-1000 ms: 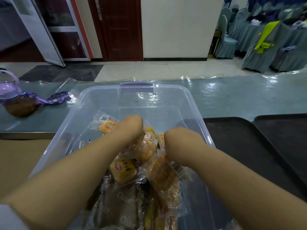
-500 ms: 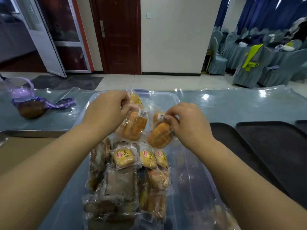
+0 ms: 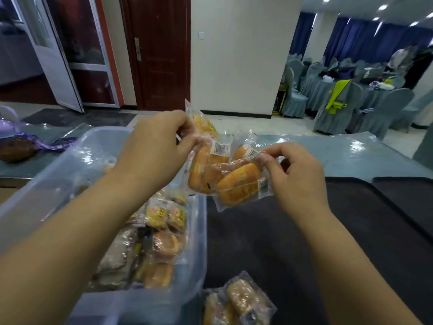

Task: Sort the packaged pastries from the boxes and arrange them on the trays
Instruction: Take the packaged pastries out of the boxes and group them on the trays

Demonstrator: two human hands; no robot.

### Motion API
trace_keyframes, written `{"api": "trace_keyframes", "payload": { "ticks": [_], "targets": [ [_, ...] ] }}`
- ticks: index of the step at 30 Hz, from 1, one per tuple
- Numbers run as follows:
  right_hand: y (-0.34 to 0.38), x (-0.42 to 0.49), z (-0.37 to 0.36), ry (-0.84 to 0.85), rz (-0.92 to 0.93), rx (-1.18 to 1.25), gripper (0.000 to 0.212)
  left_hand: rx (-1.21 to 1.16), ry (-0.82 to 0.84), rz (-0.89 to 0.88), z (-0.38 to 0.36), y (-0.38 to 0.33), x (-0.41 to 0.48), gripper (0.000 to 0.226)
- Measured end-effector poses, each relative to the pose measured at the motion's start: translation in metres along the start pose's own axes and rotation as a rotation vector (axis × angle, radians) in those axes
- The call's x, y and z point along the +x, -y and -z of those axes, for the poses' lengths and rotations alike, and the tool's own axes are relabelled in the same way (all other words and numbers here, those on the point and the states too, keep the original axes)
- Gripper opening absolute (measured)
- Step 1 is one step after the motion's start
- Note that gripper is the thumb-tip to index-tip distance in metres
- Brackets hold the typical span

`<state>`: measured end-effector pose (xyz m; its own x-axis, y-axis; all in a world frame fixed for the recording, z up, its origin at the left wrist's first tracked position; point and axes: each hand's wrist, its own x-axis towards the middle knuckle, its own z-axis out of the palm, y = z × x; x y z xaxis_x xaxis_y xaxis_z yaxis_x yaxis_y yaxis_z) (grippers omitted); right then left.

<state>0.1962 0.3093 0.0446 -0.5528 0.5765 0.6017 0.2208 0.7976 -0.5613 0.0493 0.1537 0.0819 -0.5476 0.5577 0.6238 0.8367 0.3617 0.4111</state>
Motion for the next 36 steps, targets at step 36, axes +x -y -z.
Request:
{"api": "trace_keyframes", "payload": {
  "ticks": [36],
  "targets": [
    [-0.224, -0.187, 0.052, 1.002, -0.361, -0.191, 0.043, 0.257, 0.787, 0.419, -0.253, -0.099, -0.207, 0.035]
  ]
}}
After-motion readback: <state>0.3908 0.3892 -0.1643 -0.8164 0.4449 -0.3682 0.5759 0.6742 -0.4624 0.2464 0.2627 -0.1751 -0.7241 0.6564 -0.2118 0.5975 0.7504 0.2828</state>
